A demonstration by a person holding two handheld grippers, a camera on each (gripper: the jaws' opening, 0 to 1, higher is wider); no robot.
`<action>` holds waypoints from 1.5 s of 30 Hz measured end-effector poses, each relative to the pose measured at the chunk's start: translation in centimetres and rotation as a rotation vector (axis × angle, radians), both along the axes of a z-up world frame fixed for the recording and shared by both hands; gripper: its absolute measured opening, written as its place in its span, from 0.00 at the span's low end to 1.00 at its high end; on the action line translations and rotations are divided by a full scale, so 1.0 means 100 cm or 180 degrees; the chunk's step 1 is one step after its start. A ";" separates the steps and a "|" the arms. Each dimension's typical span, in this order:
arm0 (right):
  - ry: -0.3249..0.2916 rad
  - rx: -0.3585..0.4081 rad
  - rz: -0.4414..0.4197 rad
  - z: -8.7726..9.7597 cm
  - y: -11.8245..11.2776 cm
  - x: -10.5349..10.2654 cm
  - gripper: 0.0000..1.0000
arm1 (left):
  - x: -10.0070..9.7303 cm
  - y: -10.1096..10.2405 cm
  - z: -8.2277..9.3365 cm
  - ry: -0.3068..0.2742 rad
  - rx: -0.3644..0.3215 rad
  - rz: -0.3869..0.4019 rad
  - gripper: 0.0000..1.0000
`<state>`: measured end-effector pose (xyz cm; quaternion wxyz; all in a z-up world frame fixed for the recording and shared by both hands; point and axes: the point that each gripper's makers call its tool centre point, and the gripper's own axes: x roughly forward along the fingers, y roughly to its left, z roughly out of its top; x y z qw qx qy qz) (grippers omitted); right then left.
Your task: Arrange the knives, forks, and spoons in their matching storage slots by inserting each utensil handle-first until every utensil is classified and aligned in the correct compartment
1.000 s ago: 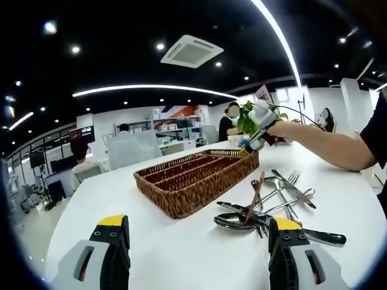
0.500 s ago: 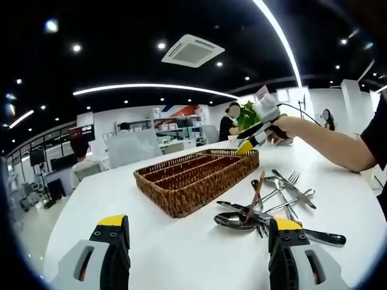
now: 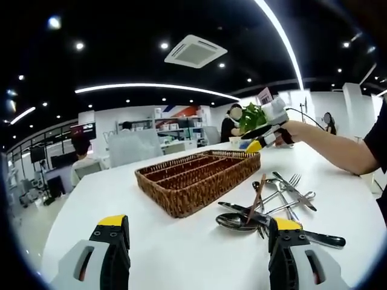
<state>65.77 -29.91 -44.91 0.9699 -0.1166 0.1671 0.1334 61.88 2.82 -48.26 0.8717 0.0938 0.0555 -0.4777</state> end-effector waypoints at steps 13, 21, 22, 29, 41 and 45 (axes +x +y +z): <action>-0.0312 0.0074 0.0225 -0.008 0.009 -0.051 1.00 | -0.001 -0.003 0.000 0.0026 -0.0074 -0.0006 1.00; -0.0452 0.0215 0.0414 -0.004 0.027 -0.085 1.00 | -0.002 -0.006 0.004 0.0006 -0.0143 -0.0036 1.00; -0.0525 0.0274 0.0431 -0.002 0.029 -0.088 1.00 | -0.002 -0.007 0.004 0.0007 -0.0138 -0.0040 1.00; -0.0691 0.0454 0.0441 -0.003 0.032 -0.106 1.00 | -0.003 -0.010 0.004 0.0004 -0.0131 -0.0065 1.00; -0.0670 0.0415 0.0505 -0.012 0.037 -0.129 1.00 | -0.008 -0.011 0.008 -0.0045 -0.0146 -0.0132 1.00; -0.0649 0.0402 0.0516 -0.014 0.037 -0.130 1.00 | -0.008 -0.009 0.009 -0.0041 -0.0170 -0.0119 1.00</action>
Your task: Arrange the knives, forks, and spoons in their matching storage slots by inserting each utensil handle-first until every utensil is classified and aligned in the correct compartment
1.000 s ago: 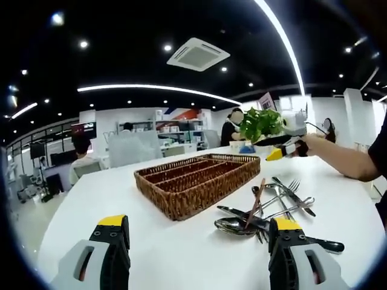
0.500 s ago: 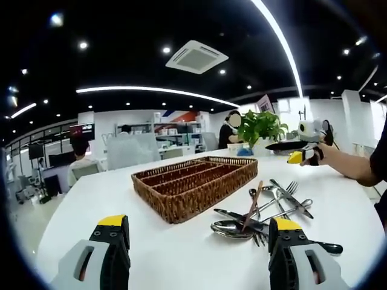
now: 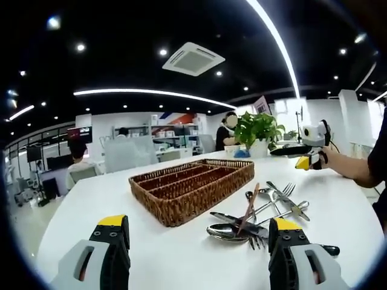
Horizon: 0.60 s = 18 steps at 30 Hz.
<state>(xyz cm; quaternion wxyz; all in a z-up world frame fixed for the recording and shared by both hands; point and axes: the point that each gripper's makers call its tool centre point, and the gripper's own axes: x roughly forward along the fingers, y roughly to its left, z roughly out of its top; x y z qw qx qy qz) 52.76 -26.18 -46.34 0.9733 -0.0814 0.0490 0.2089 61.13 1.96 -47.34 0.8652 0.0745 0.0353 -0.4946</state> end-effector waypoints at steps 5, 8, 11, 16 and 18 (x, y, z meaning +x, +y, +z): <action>0.0018 -0.0036 0.0015 -0.002 0.002 -0.002 1.00 | -0.001 0.000 0.002 -0.0003 -0.0029 -0.0014 1.00; 0.0072 -0.0072 -0.0008 -0.005 0.001 -0.003 1.00 | -0.003 -0.001 0.001 -0.0002 -0.0019 -0.0024 1.00; 0.0102 -0.0107 -0.0023 -0.008 -0.001 -0.003 1.00 | -0.003 0.000 0.003 -0.0004 -0.0026 -0.0031 1.00; 0.0108 -0.0099 -0.0019 -0.007 -0.003 -0.003 1.00 | -0.003 0.000 0.004 0.0002 -0.0044 -0.0040 1.00; 0.0107 -0.0100 -0.0010 -0.007 -0.003 -0.003 1.00 | -0.003 0.000 0.004 -0.0005 -0.0034 -0.0047 1.00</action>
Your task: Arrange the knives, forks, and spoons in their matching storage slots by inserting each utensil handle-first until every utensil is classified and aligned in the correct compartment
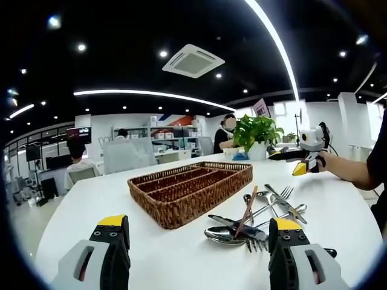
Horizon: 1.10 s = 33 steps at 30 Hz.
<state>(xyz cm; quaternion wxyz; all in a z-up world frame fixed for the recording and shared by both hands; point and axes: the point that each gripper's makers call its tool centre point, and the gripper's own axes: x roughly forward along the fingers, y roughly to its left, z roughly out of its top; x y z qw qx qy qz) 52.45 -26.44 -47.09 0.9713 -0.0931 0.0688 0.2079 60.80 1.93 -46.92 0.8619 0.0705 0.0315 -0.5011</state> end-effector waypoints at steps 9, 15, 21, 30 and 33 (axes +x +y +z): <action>0.0013 0.0070 0.0079 0.003 -0.003 -0.001 0.99 | 0.000 -0.001 -0.001 0.0007 0.0017 -0.0004 1.00; 0.0095 0.0083 0.0338 0.006 0.003 -0.002 0.93 | 0.002 -0.001 -0.002 0.0021 0.0020 0.0012 1.00; 0.0109 0.0013 0.0441 0.013 0.008 0.011 0.95 | 0.002 -0.003 -0.002 0.0009 0.0038 0.0011 1.00; 0.0004 -0.0053 0.0691 0.047 0.011 0.024 0.93 | 0.003 -0.004 -0.003 0.0007 0.0040 0.0012 1.00; -0.0092 -0.0040 0.0728 0.065 0.005 0.031 0.86 | 0.003 -0.004 -0.005 0.0013 0.0051 0.0007 1.00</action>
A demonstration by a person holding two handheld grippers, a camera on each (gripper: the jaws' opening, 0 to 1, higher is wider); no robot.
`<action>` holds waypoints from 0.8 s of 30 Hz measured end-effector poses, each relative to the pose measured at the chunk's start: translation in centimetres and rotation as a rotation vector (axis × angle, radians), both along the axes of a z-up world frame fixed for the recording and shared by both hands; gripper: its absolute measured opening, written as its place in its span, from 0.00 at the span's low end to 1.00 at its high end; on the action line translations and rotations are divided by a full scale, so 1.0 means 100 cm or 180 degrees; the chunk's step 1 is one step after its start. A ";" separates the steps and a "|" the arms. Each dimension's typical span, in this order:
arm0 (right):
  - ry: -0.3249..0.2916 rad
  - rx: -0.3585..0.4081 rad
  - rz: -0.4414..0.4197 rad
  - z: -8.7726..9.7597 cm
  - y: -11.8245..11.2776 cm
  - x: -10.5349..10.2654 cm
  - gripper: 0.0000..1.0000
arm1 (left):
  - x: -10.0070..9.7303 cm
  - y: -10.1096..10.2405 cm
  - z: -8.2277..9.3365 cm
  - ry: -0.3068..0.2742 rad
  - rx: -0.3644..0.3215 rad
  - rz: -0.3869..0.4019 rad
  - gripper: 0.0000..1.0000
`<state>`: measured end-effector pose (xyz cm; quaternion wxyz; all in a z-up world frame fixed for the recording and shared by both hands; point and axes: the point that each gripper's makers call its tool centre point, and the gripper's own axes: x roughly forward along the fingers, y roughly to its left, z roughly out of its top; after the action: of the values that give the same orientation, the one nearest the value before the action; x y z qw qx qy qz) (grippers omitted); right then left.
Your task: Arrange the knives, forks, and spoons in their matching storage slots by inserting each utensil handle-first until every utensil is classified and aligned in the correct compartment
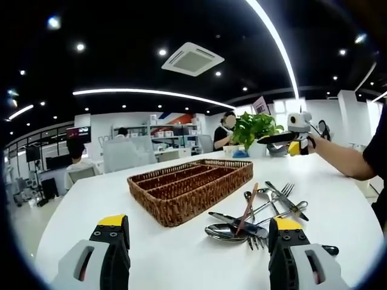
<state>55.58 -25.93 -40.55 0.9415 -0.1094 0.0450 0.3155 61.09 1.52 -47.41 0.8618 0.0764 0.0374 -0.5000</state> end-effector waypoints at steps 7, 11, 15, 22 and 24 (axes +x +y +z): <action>-0.0211 0.0445 -0.0086 0.021 -0.011 0.010 0.84 | 0.002 0.002 -0.001 0.0000 -0.0003 0.0018 1.00; -0.0049 0.0069 -0.0004 -0.014 0.003 0.010 0.85 | 0.001 0.000 -0.003 -0.0003 0.0031 0.0002 1.00; 0.0065 0.0149 0.0156 -0.031 0.020 0.010 0.78 | -0.002 -0.002 -0.004 -0.0023 0.0067 -0.0034 1.00; 0.0213 0.0013 0.0205 -0.056 0.026 0.016 0.75 | -0.004 0.000 -0.004 -0.0015 0.0062 -0.0048 1.00; 0.0241 0.0004 0.0197 -0.061 0.025 0.018 0.73 | -0.003 0.000 -0.004 -0.0010 0.0060 -0.0051 1.00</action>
<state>57.40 -23.45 -46.67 0.9290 -0.0981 0.0770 0.3485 60.76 1.49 -47.78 0.8571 0.0856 0.0402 -0.5064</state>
